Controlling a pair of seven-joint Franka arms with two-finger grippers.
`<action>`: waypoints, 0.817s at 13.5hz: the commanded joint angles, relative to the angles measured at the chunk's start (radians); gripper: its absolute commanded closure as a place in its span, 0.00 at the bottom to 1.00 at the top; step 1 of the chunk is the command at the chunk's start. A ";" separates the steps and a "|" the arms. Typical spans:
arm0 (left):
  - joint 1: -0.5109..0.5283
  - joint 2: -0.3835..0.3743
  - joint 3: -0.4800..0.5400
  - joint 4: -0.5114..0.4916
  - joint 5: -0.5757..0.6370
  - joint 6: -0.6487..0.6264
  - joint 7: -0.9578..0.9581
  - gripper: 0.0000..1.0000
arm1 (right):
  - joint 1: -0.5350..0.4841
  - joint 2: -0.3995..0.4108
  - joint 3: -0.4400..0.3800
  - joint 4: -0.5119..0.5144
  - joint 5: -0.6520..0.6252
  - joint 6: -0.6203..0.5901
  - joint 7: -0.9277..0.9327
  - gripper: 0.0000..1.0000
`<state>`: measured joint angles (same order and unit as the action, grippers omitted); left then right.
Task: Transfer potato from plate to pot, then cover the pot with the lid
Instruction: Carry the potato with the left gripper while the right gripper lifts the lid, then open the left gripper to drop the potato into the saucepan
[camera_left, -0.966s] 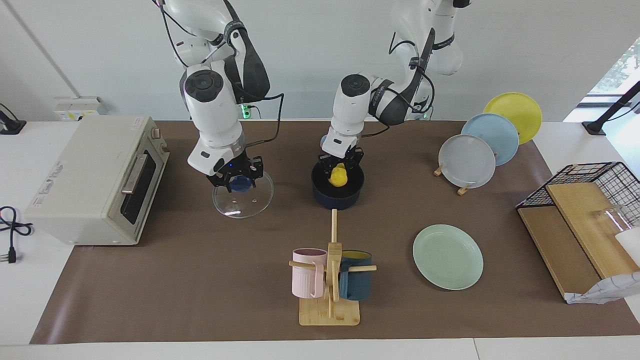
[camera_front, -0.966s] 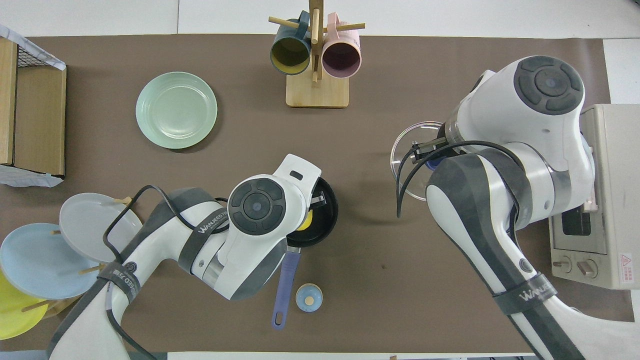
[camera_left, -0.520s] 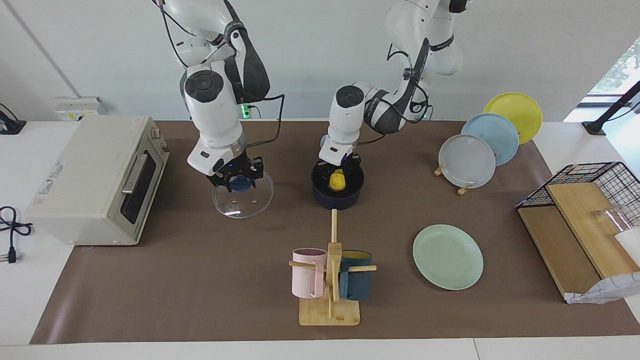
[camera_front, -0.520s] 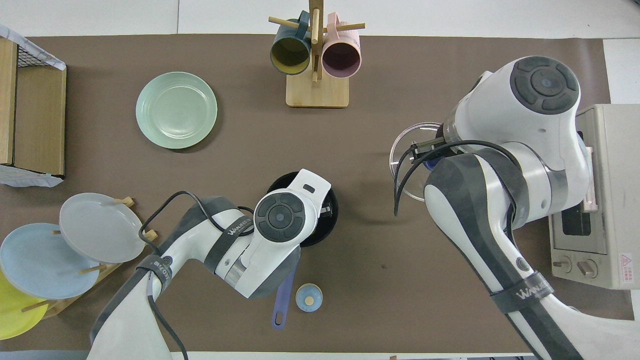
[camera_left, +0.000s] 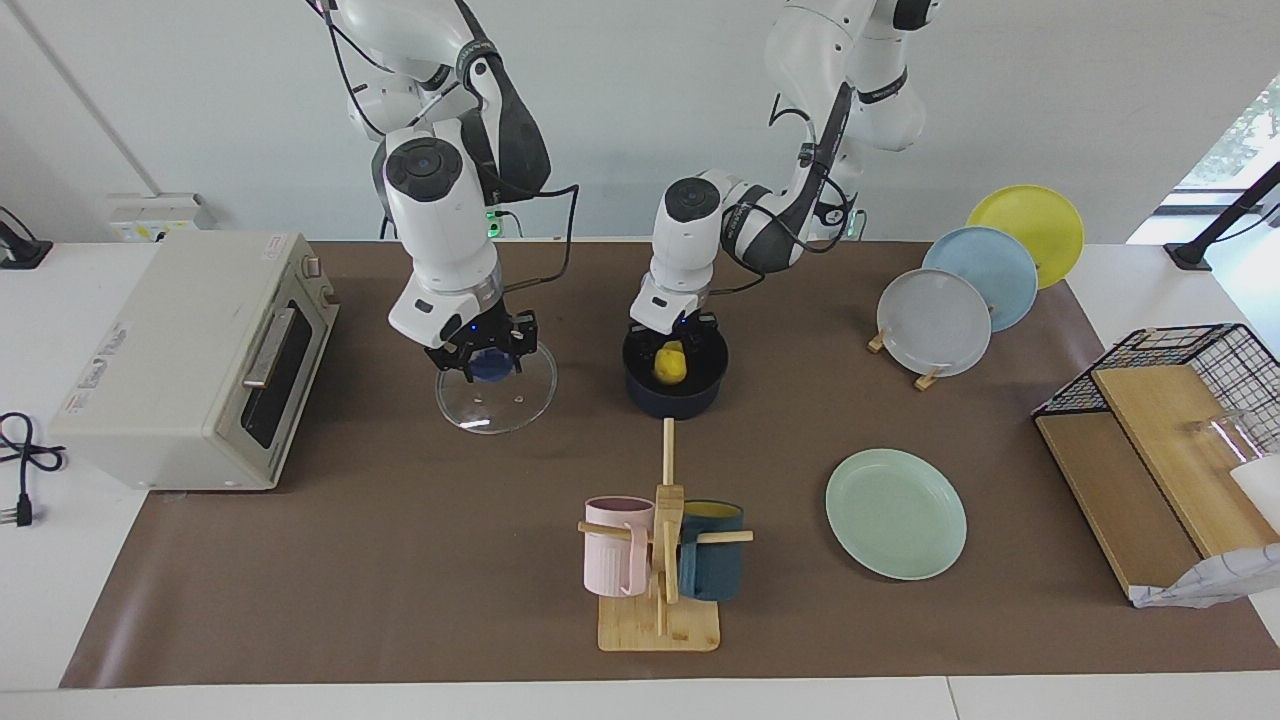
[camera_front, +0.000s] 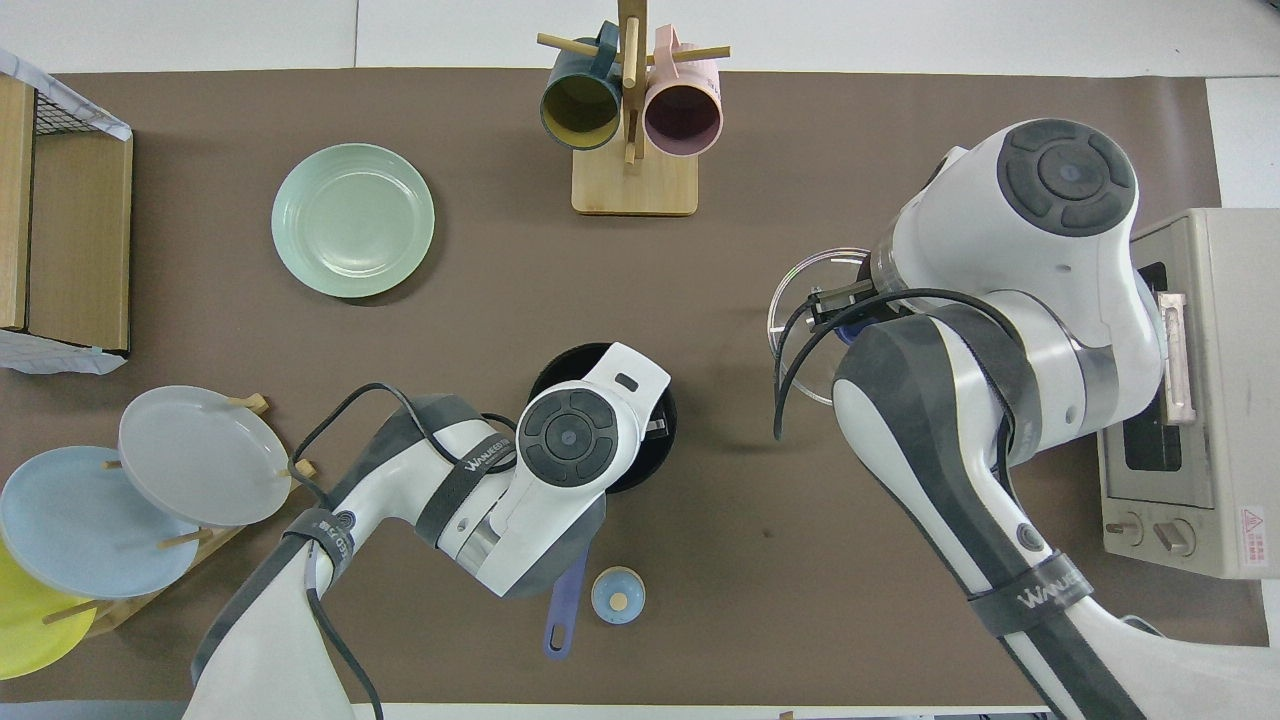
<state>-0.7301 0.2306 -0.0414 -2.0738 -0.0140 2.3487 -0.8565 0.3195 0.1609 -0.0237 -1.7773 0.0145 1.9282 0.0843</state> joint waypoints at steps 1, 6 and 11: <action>0.015 -0.051 0.015 0.015 0.019 -0.081 0.063 0.00 | 0.001 0.005 0.001 0.030 -0.005 -0.017 0.020 1.00; 0.211 -0.224 0.020 0.210 -0.063 -0.510 0.345 0.00 | 0.003 0.006 0.001 0.044 -0.004 -0.023 0.025 1.00; 0.519 -0.301 0.023 0.394 -0.061 -0.771 0.710 0.00 | 0.176 0.026 0.002 0.116 -0.005 -0.032 0.312 1.00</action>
<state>-0.3051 -0.0869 -0.0060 -1.7413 -0.0566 1.6559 -0.2738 0.4330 0.1637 -0.0215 -1.7276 0.0143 1.9266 0.2941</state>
